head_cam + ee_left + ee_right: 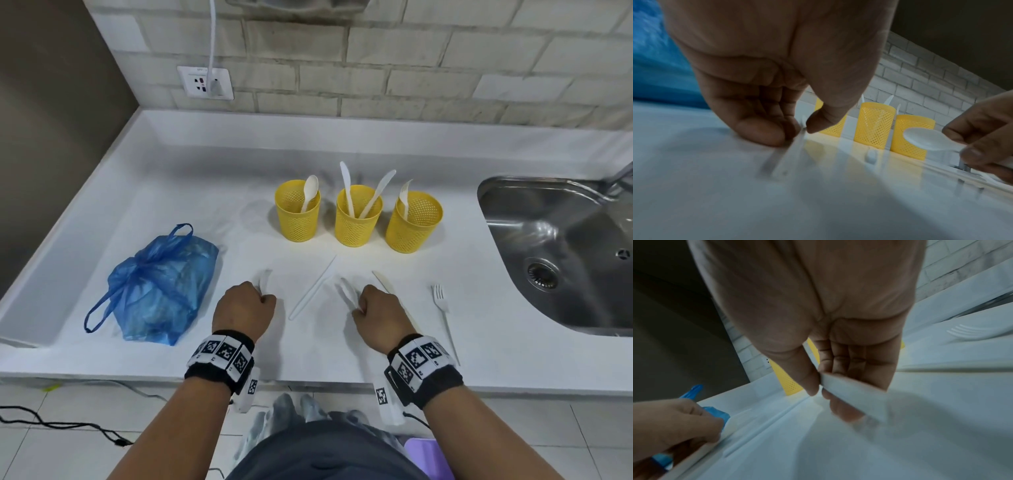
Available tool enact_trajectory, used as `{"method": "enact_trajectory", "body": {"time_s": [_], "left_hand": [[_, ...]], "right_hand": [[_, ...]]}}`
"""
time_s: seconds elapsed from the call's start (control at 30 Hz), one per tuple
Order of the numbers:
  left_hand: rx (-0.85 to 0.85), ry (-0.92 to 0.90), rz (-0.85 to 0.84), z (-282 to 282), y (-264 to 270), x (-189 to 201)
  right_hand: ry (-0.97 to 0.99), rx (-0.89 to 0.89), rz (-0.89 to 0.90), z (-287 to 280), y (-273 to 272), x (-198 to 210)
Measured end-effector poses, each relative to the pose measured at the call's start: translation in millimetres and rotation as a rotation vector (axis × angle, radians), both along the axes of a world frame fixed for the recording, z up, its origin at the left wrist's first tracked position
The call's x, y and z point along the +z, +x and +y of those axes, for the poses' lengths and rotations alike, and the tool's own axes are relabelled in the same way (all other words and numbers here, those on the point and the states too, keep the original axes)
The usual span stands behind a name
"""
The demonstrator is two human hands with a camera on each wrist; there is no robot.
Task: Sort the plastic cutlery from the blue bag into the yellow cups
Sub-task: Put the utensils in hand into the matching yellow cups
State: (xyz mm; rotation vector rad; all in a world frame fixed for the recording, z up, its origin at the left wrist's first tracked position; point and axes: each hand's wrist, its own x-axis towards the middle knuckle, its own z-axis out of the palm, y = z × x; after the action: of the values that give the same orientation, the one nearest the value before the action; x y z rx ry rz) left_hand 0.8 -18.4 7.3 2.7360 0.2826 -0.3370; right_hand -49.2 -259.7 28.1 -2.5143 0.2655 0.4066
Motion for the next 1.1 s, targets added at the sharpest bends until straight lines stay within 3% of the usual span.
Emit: {"method": "enact_trajectory", "body": {"time_s": [0.17,0.27,0.43,0.67,0.9,1.1], "left_hand": [[0.028,0.000,0.000,1,3,-1],[0.060,-0.042,0.010,0,5,4],[0.128,-0.342,0.011,-9,5,14],[0.012,-0.577,-0.058,-46,-5,33],[-0.034,-0.762,-0.090,-78,-16,49],[-0.011,-0.900,-0.029,-95,-25,56]], "right_hand": [[0.070,-0.016,-0.107,-17,-9,16],[0.105,-0.118,-0.138,-34,-13,24],[0.060,-0.302,-0.129,-76,-16,28],[-0.161,-0.307,0.051,-131,-24,8],[-0.199,-0.296,0.201,-143,-29,-8],[-0.133,-0.262,0.196,-146,-27,-11]]}}
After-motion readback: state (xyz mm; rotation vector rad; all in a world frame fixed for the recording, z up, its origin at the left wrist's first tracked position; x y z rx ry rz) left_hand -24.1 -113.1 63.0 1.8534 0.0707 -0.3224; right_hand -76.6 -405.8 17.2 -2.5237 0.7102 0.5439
